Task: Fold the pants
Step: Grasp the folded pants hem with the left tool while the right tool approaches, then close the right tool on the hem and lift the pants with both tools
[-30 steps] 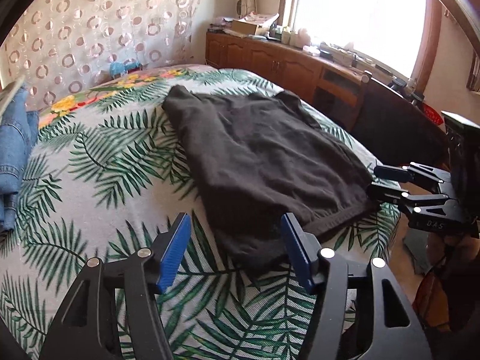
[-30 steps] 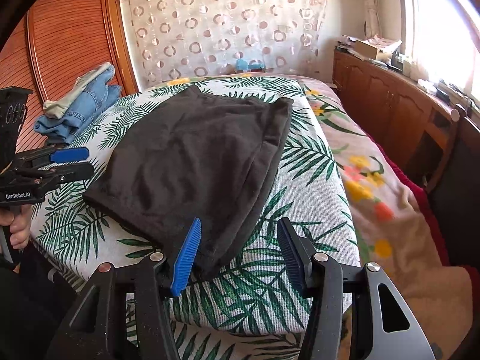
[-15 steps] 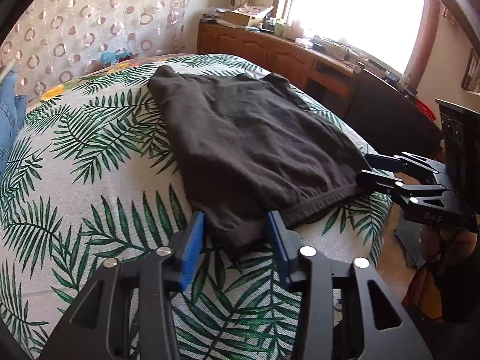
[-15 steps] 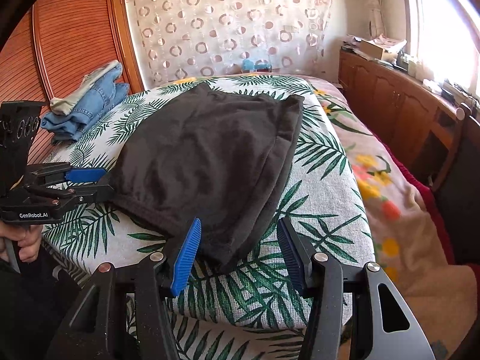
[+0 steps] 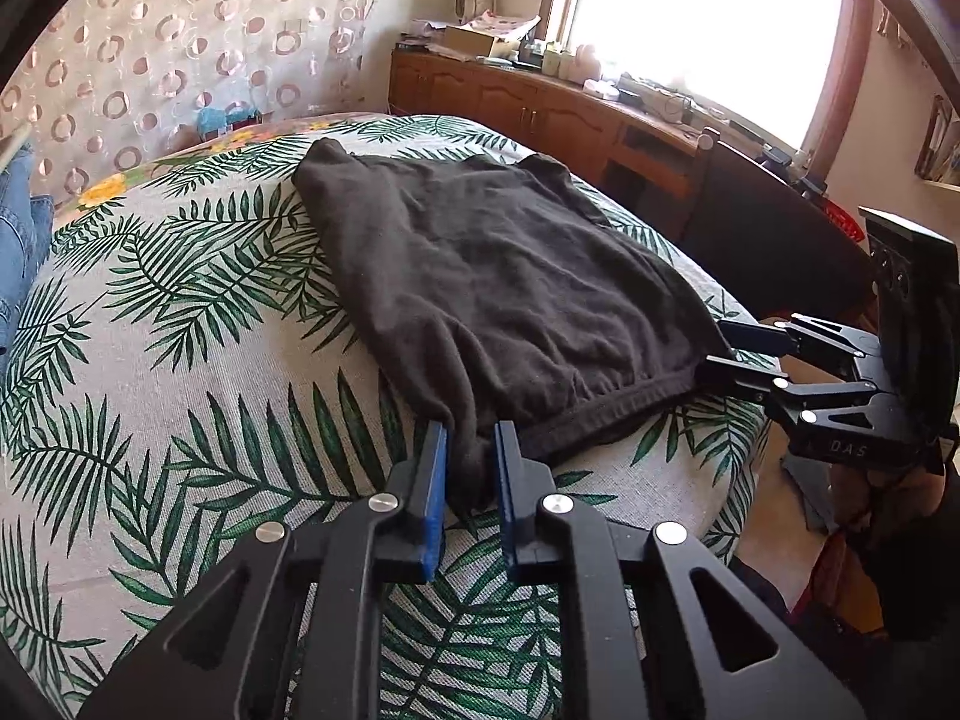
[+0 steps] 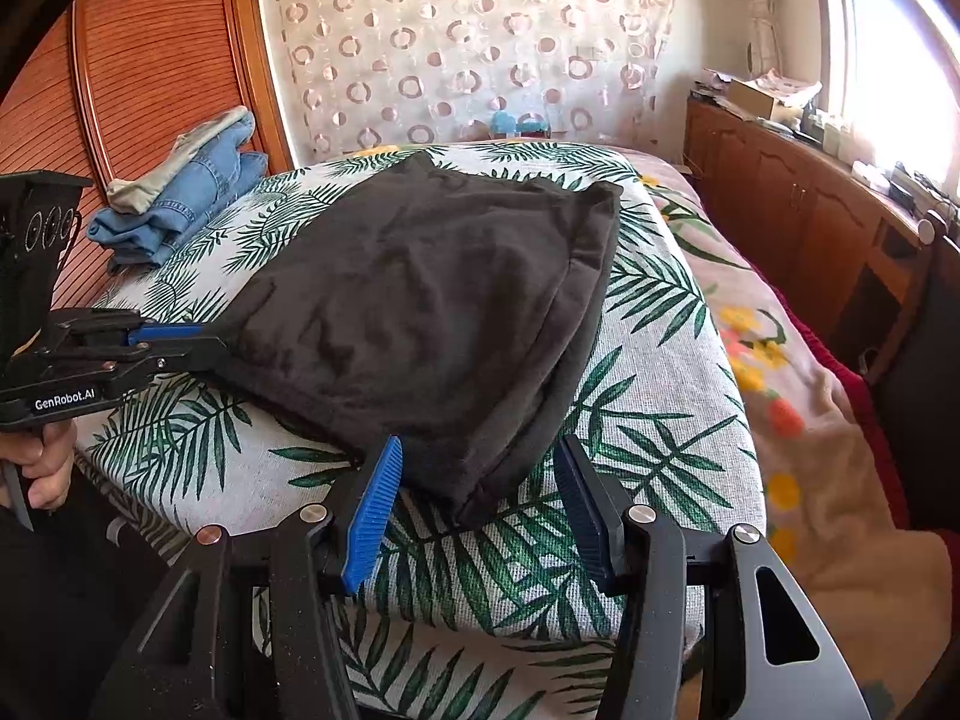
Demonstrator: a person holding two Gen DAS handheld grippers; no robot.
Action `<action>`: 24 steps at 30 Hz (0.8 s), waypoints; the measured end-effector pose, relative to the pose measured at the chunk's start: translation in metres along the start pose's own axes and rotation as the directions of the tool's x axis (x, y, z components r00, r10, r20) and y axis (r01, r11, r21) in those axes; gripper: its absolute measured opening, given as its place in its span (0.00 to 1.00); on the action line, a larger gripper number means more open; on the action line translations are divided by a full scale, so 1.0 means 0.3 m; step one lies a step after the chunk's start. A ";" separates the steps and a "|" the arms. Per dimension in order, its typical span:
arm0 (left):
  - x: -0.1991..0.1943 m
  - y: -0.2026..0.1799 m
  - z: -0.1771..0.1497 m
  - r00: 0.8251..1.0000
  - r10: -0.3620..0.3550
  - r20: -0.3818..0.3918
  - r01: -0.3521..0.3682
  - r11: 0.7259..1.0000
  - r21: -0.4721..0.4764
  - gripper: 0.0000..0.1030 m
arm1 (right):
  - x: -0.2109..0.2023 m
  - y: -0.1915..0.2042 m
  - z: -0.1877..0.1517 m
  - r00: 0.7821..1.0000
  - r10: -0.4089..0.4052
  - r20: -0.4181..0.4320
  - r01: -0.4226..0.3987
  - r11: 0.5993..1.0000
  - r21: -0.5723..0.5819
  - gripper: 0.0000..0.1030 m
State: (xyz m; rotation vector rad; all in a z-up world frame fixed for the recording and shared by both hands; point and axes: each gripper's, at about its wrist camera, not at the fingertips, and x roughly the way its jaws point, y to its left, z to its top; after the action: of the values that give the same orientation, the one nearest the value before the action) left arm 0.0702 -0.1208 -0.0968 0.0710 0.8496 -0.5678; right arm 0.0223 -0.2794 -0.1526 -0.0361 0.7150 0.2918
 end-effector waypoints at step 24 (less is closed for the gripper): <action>0.028 0.018 0.002 1.000 0.003 0.011 -0.003 0.999 -0.033 0.42 | 0.032 0.007 0.002 0.998 0.066 0.009 -0.066 0.997 0.050 0.20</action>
State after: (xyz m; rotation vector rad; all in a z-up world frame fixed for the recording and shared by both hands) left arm 0.0776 -0.1202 -0.1034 0.0388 0.8482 -0.5509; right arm 0.0290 -0.2750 -0.1581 0.0365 0.7169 0.3369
